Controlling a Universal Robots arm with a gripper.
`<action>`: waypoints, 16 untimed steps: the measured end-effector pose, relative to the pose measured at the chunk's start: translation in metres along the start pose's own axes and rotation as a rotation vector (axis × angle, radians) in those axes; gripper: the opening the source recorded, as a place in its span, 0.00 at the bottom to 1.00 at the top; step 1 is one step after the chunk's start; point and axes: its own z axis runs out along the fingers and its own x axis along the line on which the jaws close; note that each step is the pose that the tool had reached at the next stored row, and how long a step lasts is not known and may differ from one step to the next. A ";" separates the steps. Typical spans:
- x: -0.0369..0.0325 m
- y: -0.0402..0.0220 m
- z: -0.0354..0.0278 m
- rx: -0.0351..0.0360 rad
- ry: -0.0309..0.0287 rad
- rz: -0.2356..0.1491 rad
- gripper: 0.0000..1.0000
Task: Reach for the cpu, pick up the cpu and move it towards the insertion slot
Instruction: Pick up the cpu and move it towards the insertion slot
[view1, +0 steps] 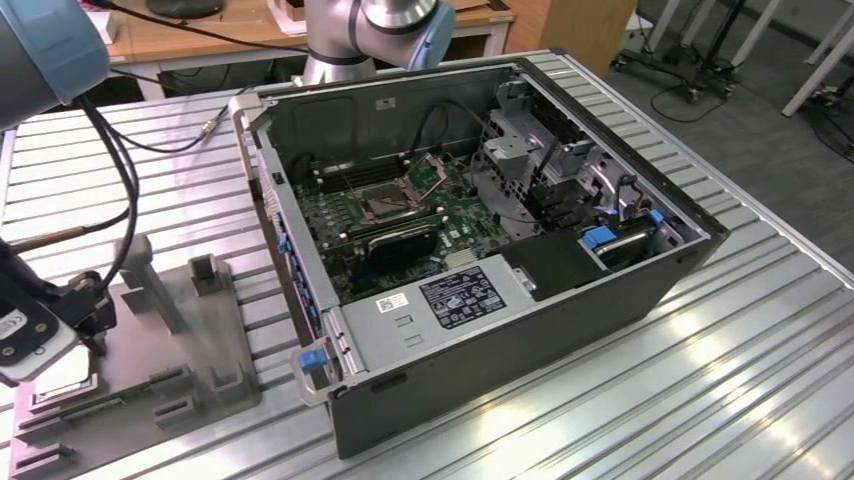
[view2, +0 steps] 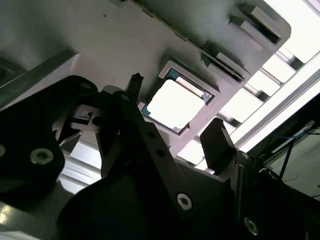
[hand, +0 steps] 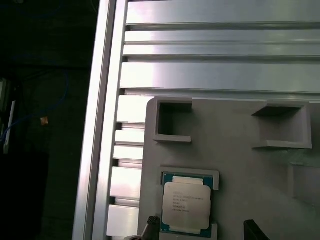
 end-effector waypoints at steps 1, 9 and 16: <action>0.0000 0.0008 0.0018 0.0001 0.0004 0.002 0.74; 0.0004 0.0018 0.0116 0.0003 0.0042 0.027 0.74; 0.0004 0.0018 0.0117 0.0002 0.0042 0.027 0.74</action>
